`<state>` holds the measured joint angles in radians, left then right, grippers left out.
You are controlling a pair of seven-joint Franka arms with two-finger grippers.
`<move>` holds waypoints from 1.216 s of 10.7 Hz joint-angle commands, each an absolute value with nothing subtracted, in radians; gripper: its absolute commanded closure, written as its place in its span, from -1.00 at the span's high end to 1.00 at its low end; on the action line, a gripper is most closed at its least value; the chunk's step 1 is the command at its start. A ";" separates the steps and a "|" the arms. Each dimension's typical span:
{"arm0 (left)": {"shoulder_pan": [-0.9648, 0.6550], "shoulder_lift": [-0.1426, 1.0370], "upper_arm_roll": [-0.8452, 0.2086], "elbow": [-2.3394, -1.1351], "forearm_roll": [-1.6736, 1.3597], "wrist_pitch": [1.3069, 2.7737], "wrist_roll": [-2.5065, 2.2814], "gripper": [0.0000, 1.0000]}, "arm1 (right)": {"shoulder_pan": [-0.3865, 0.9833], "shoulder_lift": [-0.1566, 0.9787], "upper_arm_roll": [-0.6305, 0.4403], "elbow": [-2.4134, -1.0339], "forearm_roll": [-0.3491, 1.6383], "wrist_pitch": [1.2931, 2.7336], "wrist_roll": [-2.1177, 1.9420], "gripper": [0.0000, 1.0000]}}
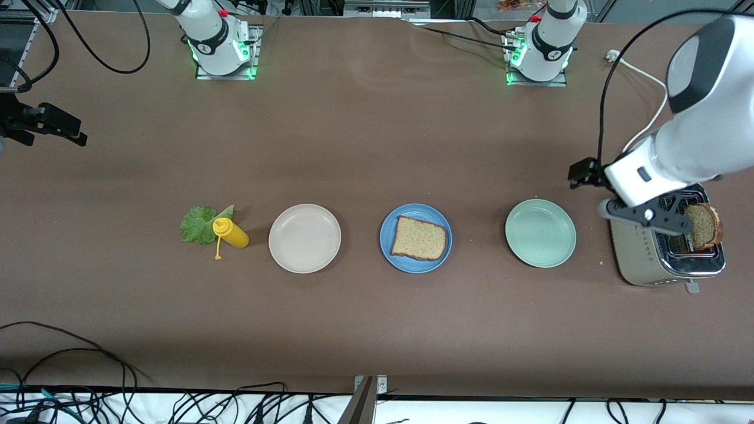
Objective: Make sandwich in blue plate with both arms
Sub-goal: 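Raise the left gripper toward the toaster while the right gripper reaches out, then lower the right gripper onto the green lettuce leaf by the mustard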
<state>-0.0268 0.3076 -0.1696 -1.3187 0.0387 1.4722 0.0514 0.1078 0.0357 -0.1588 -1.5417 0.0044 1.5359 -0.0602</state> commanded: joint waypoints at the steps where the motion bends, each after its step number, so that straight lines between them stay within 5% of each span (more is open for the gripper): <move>1: -0.026 0.284 -0.166 -1.301 0.060 1.388 0.035 1.00 | 0.112 0.080 -0.155 -1.531 0.035 1.540 -0.080 1.00; 4: -0.005 0.291 -0.152 -1.247 0.052 1.388 -0.049 1.00 | 0.113 0.144 -0.153 -1.531 0.037 1.604 -0.101 1.00; 8: 0.000 0.290 -0.156 -1.243 0.064 1.385 -0.060 1.00 | 0.121 0.236 -0.134 -1.728 0.034 1.978 -0.127 1.00; 13: 0.005 0.276 -0.160 -1.243 0.064 1.385 -0.060 1.00 | 0.121 0.368 -0.112 -1.827 0.031 2.198 -0.152 1.00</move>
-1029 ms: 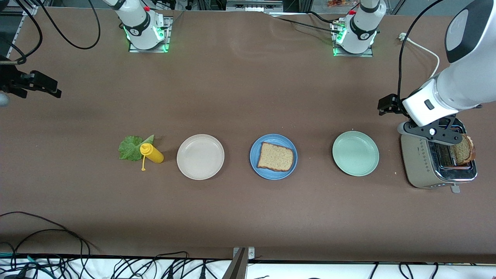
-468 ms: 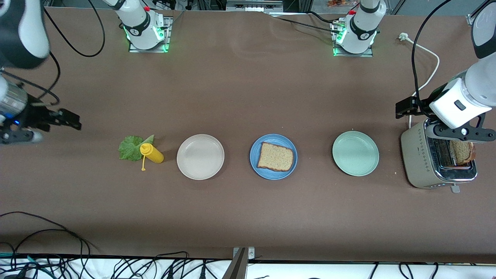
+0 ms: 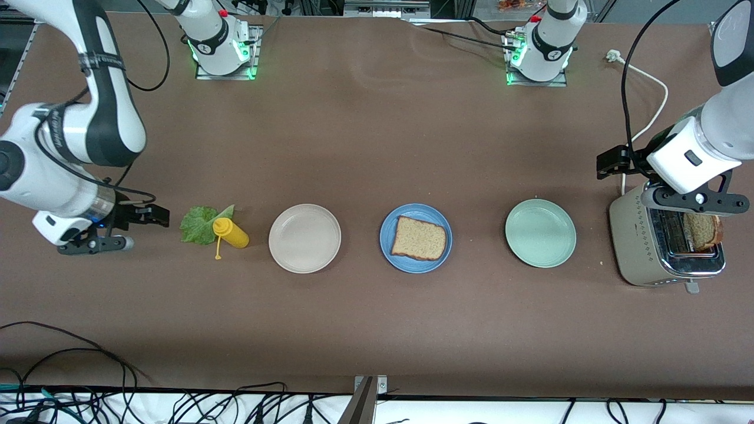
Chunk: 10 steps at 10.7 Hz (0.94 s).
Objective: Make sandwich in blue plate with both arms
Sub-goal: 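Lower the right gripper onto the green lettuce leaf by the mustard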
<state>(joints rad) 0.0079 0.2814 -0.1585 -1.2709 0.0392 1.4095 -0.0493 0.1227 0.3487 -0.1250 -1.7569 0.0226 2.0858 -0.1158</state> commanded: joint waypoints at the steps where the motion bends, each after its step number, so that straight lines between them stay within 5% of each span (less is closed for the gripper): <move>1: 0.005 0.275 -0.163 -1.243 0.064 1.385 -0.060 1.00 | 0.121 0.382 -0.112 -1.863 0.032 2.257 -0.172 1.00; 4: 0.009 0.272 -0.160 -1.243 0.058 1.385 -0.060 1.00 | 0.121 0.394 -0.092 -2.014 0.035 2.443 -0.166 1.00; 10: 0.012 0.256 -0.156 -1.244 0.055 1.385 -0.051 1.00 | 0.121 0.462 -0.081 -2.082 0.037 2.571 -0.163 1.00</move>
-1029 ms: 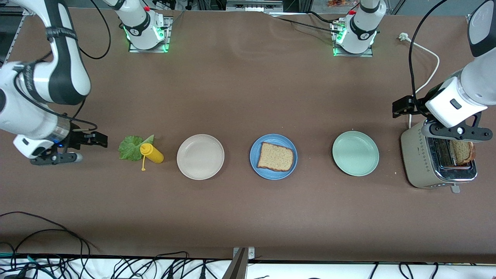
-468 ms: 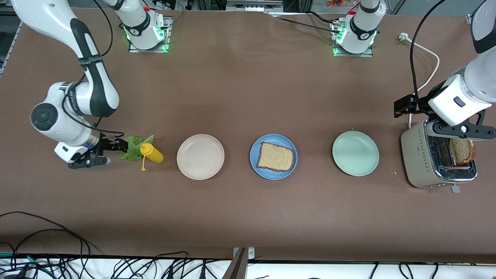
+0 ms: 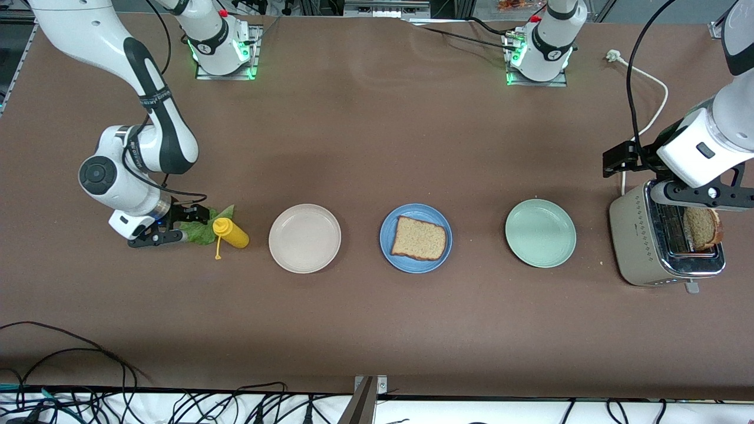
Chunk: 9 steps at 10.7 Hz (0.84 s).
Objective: Make sandwich in blue plate with both arms
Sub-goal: 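Lower the right gripper onto the green lettuce leaf by the mustard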
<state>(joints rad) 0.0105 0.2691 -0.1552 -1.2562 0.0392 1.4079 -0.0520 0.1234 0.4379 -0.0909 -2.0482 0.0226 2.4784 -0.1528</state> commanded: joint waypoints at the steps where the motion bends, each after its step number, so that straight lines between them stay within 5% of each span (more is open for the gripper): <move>1: 0.012 0.255 -0.158 -1.244 0.055 1.385 -0.054 1.00 | 0.120 0.478 -0.081 -2.082 0.037 2.588 -0.172 1.00; 7: 0.012 0.252 -0.160 -1.244 0.054 1.385 -0.057 1.00 | 0.120 0.523 -0.078 -2.080 0.031 2.661 -0.178 0.91; 8: 0.012 0.252 -0.160 -1.244 0.054 1.385 -0.057 1.00 | 0.120 0.523 -0.078 -2.080 0.031 2.661 -0.205 0.51; 9: 0.012 0.252 -0.160 -1.244 0.054 1.385 -0.057 1.00 | 0.120 0.522 -0.078 -2.080 0.032 2.652 -0.239 -0.16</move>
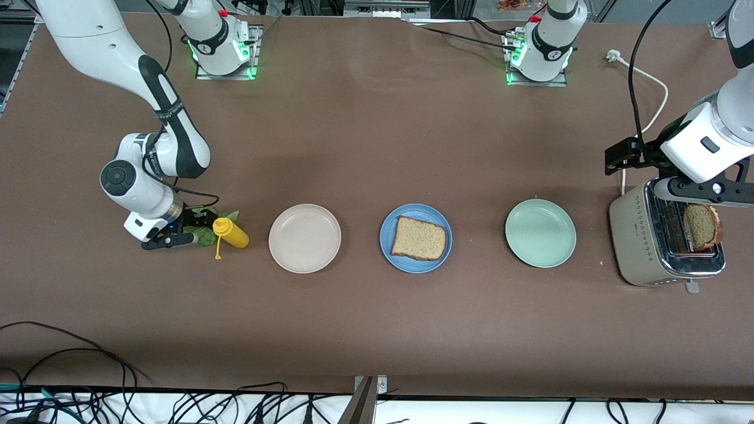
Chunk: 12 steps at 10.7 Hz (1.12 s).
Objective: Make sandwich in blue plate with both arms
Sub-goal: 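Lower the right gripper onto the green lettuce leaf by the mustard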
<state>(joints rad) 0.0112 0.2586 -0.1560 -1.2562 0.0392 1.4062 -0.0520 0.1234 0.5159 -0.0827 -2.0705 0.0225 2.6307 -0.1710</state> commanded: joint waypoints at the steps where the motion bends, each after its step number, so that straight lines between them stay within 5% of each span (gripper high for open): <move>1: 0.012 0.252 -0.160 -1.244 0.054 1.385 -0.055 1.00 | 0.120 0.520 -0.077 -2.079 0.034 2.646 -0.251 -0.84; 2: 0.012 0.252 -0.160 -1.244 0.054 1.385 -0.057 1.00 | 0.120 0.515 -0.077 -2.076 0.032 2.645 -0.247 -1.00; 12: 0.012 0.250 -0.161 -1.246 0.054 1.385 -0.057 1.00 | 0.121 0.292 -0.038 -2.042 0.037 2.327 -0.242 -1.00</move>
<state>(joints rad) 0.0112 0.2570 -0.1560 -1.2562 0.0392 1.4049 -0.0520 0.1243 0.3632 -0.0448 -2.0321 0.0225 2.4089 -0.2216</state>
